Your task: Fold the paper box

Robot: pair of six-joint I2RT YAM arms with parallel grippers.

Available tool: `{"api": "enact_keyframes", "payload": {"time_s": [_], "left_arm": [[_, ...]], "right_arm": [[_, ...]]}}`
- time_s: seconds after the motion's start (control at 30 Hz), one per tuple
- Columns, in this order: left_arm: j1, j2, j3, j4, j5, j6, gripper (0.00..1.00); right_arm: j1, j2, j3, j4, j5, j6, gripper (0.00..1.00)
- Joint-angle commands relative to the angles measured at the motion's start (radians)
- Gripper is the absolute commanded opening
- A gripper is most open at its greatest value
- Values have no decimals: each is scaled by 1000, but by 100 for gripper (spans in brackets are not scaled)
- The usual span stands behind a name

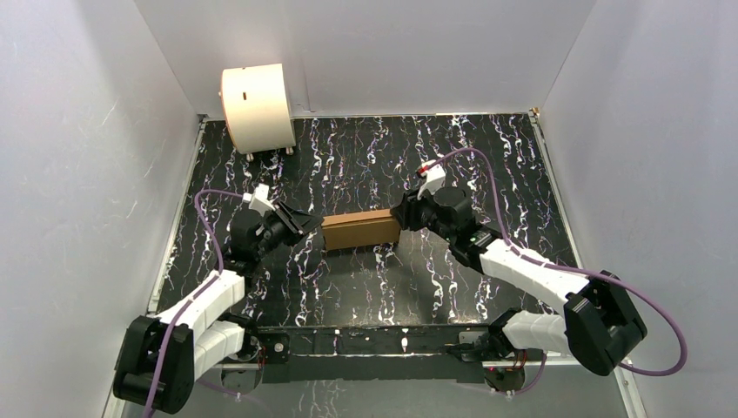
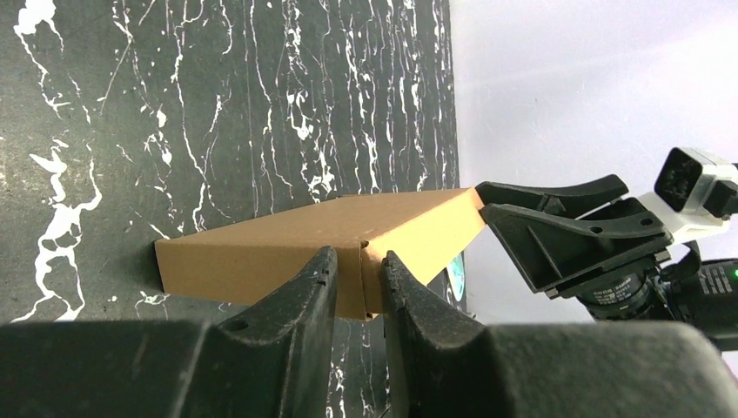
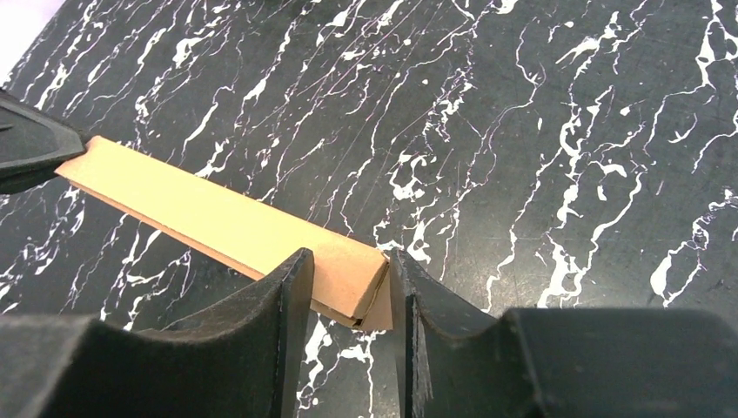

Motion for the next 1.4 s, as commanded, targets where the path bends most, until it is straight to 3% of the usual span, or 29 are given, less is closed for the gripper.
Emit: {"api": "enact_keyframes", "payload": {"time_s": [0.0,0.13,0.33,0.77,1.07,1.37], "left_arm": [[5,59,-65,-54,19,48,16],[5,66,-62,-62,0,73,14],[5,34,-52,-116,-27,102,13],[5,51,-44,-110,-1,98,13],[5,19,-19,-158,-20,108,13],[3,26,-5,-153,-5,91,13]], "right_arm": [[-64,-20,13,-134,-109,-23,47],[-127,-41,20,-141,-246,-18,54],[-239,-24,-16,-95,-474,40,54],[-333,9,-167,90,-646,158,52],[-377,-69,-118,90,-681,341,74],[-376,-121,-124,17,-717,468,86]]}}
